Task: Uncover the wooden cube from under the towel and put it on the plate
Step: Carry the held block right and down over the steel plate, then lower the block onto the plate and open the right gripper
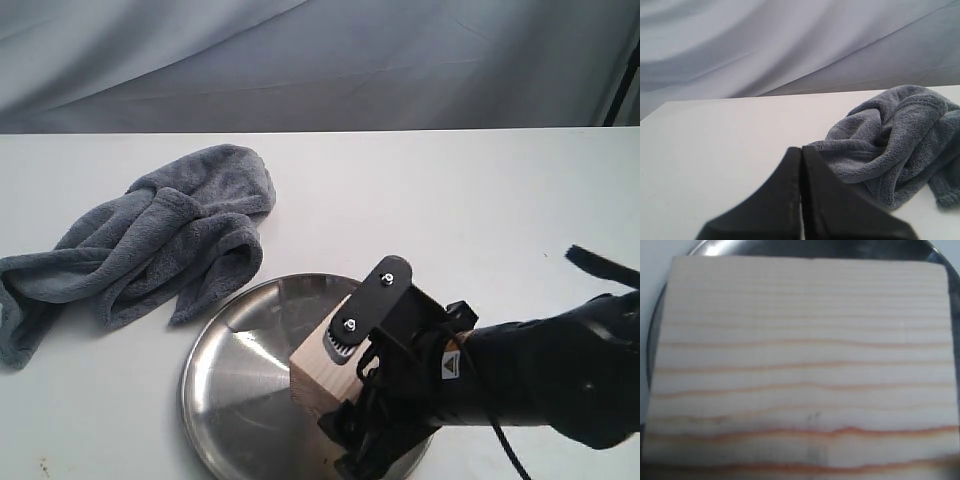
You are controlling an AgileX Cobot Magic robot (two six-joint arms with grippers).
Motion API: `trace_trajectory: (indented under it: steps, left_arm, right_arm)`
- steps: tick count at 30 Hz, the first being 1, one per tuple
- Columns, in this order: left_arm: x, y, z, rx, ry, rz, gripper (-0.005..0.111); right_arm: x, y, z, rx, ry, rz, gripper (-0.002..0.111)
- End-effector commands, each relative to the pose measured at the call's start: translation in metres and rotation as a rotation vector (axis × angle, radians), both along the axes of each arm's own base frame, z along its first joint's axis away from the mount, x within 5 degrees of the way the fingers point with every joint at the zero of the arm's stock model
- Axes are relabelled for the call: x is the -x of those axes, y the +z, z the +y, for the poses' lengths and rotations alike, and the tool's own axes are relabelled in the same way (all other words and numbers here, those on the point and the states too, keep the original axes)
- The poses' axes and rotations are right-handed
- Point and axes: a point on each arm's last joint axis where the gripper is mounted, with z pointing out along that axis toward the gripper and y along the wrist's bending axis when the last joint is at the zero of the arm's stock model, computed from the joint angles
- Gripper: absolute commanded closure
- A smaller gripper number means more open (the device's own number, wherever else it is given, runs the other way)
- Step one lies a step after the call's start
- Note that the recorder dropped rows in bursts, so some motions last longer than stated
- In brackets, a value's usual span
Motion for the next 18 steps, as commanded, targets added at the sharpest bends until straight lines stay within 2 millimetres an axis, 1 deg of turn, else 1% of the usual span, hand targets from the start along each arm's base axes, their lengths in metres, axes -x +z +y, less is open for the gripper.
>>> trace_trajectory:
  steps: [1, 9, 14, 18]
  left_arm:
    - [0.000, -0.001, 0.000, 0.000, 0.002, -0.008, 0.107]
    - [0.000, -0.001, 0.000, -0.003, 0.002, -0.008, 0.107]
    - [0.000, -0.001, 0.000, 0.000, 0.002, -0.008, 0.107]
    - [0.000, -0.001, 0.000, 0.000, 0.002, -0.008, 0.107]
  right_arm:
    - [-0.015, -0.014, 0.013, 0.001, -0.026, -0.019, 0.097]
    - [-0.035, -0.033, 0.037, 0.044, -0.003, 0.019, 0.097]
    - [-0.042, -0.037, 0.044, 0.045, -0.002, 0.020, 0.097]
    - [-0.044, -0.036, 0.046, 0.038, -0.005, 0.011, 0.097]
